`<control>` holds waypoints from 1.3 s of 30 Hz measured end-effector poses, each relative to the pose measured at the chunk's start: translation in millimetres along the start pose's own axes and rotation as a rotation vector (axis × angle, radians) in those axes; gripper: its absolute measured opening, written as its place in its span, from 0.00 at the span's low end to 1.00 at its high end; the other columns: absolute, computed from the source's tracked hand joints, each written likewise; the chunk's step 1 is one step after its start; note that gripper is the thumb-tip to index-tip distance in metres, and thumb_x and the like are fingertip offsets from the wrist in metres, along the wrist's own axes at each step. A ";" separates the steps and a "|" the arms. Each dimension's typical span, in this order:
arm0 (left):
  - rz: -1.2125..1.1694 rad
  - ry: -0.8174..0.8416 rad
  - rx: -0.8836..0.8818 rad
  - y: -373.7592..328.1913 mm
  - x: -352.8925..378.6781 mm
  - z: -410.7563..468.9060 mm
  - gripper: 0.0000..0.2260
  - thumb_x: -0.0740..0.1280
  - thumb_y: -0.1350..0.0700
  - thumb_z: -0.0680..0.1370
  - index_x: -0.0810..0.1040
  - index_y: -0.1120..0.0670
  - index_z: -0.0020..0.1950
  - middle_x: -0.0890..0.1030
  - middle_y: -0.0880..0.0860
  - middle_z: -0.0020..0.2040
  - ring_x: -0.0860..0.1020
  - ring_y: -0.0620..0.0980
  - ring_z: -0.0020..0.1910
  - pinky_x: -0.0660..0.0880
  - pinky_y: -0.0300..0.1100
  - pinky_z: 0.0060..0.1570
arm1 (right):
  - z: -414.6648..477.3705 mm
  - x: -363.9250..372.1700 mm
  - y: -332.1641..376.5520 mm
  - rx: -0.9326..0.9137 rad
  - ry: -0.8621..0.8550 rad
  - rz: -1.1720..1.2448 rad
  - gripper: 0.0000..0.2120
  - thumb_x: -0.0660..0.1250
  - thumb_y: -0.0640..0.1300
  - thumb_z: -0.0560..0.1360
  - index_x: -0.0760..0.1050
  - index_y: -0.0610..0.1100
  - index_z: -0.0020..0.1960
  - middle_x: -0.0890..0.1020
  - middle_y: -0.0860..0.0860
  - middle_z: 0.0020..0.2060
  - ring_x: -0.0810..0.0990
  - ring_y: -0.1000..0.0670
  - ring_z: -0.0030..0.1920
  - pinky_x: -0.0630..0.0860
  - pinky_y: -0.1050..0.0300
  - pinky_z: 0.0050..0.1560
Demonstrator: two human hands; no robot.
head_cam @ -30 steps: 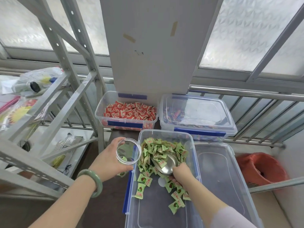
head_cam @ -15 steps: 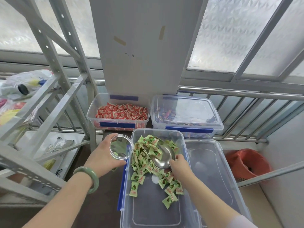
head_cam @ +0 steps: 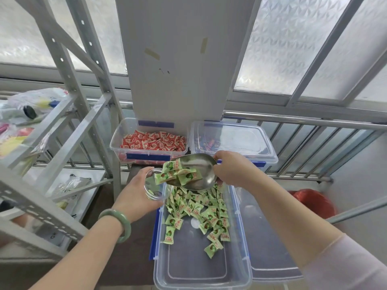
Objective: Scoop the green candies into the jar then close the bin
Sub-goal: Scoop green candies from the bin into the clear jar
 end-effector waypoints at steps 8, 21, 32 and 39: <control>-0.068 -0.027 0.027 -9.1 -4.5 -8.9 0.34 0.78 0.53 0.63 0.65 0.46 0.64 0.75 0.38 0.49 0.75 0.35 0.44 0.74 0.34 0.42 | -4.9 -0.2 59.6 -0.151 -0.009 -0.482 0.11 0.59 0.40 0.76 0.66 0.43 0.34 0.70 0.50 0.32 0.74 0.44 0.40 0.74 0.51 0.45; -0.040 -0.028 -0.032 -2.8 -2.6 -15.4 0.39 0.77 0.51 0.63 0.61 0.44 0.69 0.71 0.42 0.56 0.74 0.45 0.50 0.71 0.39 0.49 | -11.2 -5.0 56.7 -0.157 -0.048 -0.478 0.10 0.59 0.40 0.76 0.68 0.44 0.35 0.73 0.50 0.32 0.72 0.51 0.30 0.69 0.59 0.32; -0.016 -0.003 -0.040 7.2 0.6 -9.7 0.42 0.78 0.46 0.62 0.59 0.44 0.70 0.71 0.46 0.67 0.75 0.46 0.52 0.75 0.44 0.52 | 26.2 3.0 -16.2 0.128 0.051 -0.259 0.11 0.60 0.34 0.74 0.81 0.34 0.47 0.84 0.41 0.46 0.80 0.44 0.40 0.80 0.49 0.49; -0.014 0.002 -0.027 6.8 0.8 -0.7 0.41 0.78 0.50 0.63 0.60 0.46 0.70 0.72 0.46 0.65 0.70 0.42 0.53 0.66 0.37 0.53 | 43.0 59.4 -66.3 0.257 0.144 -0.246 0.09 0.60 0.38 0.76 0.69 0.42 0.37 0.80 0.43 0.42 0.77 0.45 0.38 0.80 0.50 0.48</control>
Point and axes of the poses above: each hand's wrist, its own z-axis towards the middle knuckle, its own x-axis out of the palm, y = z × x, the point moved 2 cm from there along z, towards the middle knuckle
